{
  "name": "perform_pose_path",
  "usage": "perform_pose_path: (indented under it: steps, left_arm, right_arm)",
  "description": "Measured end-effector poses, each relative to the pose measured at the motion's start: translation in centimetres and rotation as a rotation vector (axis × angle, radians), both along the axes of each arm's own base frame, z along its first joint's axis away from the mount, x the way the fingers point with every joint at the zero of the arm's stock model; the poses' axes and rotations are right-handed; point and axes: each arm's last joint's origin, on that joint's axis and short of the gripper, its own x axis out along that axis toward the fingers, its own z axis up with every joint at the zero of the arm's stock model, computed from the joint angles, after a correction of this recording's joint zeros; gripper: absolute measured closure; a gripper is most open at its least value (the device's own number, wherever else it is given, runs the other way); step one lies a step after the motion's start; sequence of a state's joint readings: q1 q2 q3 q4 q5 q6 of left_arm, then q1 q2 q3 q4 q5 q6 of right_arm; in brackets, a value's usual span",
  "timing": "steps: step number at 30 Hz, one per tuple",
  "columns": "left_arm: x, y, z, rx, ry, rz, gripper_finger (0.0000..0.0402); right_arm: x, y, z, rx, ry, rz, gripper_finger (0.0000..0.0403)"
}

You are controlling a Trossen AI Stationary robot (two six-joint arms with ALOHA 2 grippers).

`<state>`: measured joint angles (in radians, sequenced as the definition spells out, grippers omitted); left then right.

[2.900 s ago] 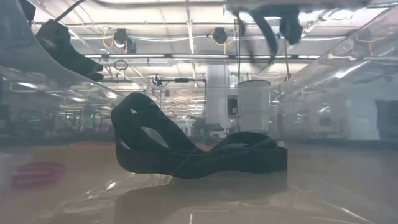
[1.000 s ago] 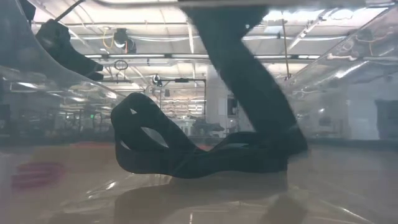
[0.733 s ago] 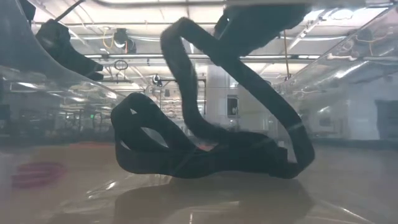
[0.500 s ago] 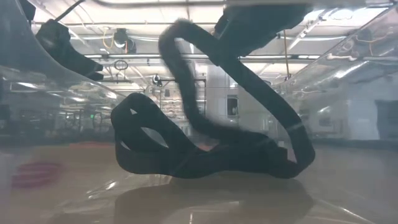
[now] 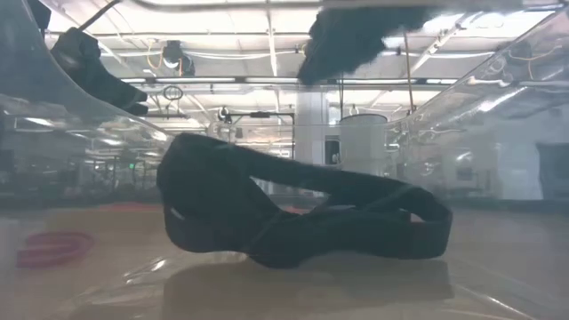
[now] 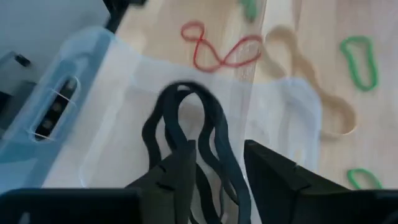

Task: Pick and place rubber bands into bin
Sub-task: Put the orange rubber band into the transparent bin

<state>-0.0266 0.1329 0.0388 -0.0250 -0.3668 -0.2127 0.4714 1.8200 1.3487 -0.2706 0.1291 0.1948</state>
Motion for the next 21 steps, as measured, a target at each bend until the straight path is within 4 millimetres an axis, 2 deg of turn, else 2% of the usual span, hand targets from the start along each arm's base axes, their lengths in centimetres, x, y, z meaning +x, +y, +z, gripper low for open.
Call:
perform_pose_path:
  steps: [6, 10, 14, 18, 21]
  left_arm:
    - [0.0, 0.0, 0.0, 0.000, 0.000, 0.000, 0.0192]
    - [0.0, 0.0, 0.0, 0.000, 0.000, 0.000, 0.0192]
    - [0.0, 0.0, 0.0, -0.002, -0.001, 0.000, 0.0192]
    - [0.0, 0.0, 0.0, -0.003, -0.002, 0.000, 0.0192]
    - [0.0, 0.0, 0.1, -0.006, -0.017, -0.005, 0.0192]
  right_arm:
    - [-1.7, -1.5, 5.3, -0.002, -0.141, 0.046, 0.0260]
    - [-3.5, -2.8, 9.4, -0.011, -0.269, 0.079, 0.0262]
    - [-5.5, -4.0, 12.7, -0.008, -0.372, 0.093, 0.0263]
    - [-7.4, -4.9, 15.1, 0.019, -0.451, 0.083, 0.0263]
    - [-8.1, -5.5, 15.7, -0.008, -0.467, 0.017, 0.0264]
